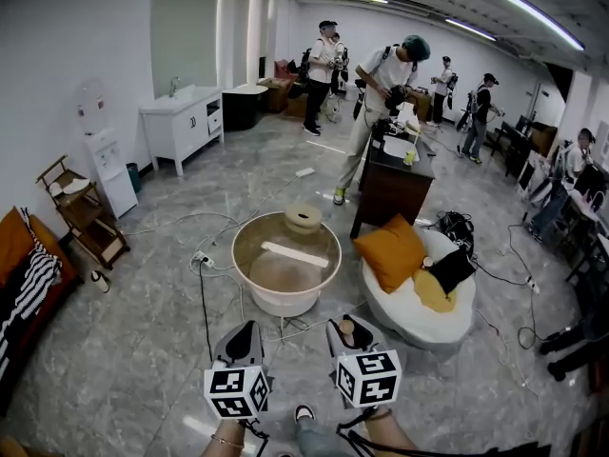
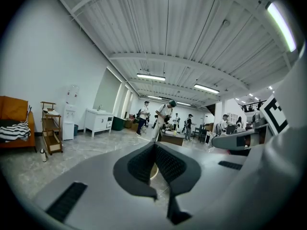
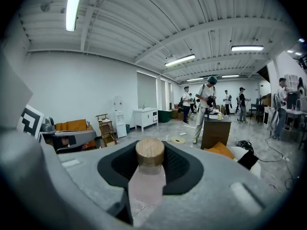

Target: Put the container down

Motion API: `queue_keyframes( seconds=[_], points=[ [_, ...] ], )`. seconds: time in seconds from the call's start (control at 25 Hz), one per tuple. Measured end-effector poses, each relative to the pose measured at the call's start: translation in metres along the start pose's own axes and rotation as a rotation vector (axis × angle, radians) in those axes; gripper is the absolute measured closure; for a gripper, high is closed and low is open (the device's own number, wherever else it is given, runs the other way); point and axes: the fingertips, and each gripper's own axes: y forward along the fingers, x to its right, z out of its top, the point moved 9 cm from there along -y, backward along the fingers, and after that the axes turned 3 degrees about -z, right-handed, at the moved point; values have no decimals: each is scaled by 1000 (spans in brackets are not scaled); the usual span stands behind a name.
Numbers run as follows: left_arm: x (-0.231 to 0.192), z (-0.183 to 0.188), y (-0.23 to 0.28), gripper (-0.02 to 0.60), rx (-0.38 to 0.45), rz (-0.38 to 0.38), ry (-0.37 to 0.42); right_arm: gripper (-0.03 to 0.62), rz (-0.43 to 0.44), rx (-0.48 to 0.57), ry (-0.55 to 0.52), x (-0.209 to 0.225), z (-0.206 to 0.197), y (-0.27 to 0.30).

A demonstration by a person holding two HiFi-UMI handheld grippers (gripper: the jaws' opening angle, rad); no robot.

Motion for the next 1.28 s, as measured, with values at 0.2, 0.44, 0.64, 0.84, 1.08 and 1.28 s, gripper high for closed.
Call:
queue_keyframes(
  seconds=[0.2, 0.44, 0.64, 0.84, 1.08, 1.28],
  points=[
    [-5, 6, 36, 584, -1, 14, 11, 462, 16, 2, -8, 19, 10, 35],
    [-14, 17, 84, 584, 1, 43, 5, 461, 41, -4, -20, 41, 29, 82],
    [-19, 24, 124, 584, -7, 70, 1, 462, 63, -10, -24, 65, 44, 118],
    [-23, 30, 164, 584, -15, 86, 0, 462, 80, -11, -24, 87, 54, 153],
    [-25, 37, 203, 584, -11, 101, 17, 462, 93, -15, -16, 112, 62, 192],
    [-27, 38, 224, 584, -4, 127, 15, 461, 118, -8, -22, 126, 69, 216]
  ],
)
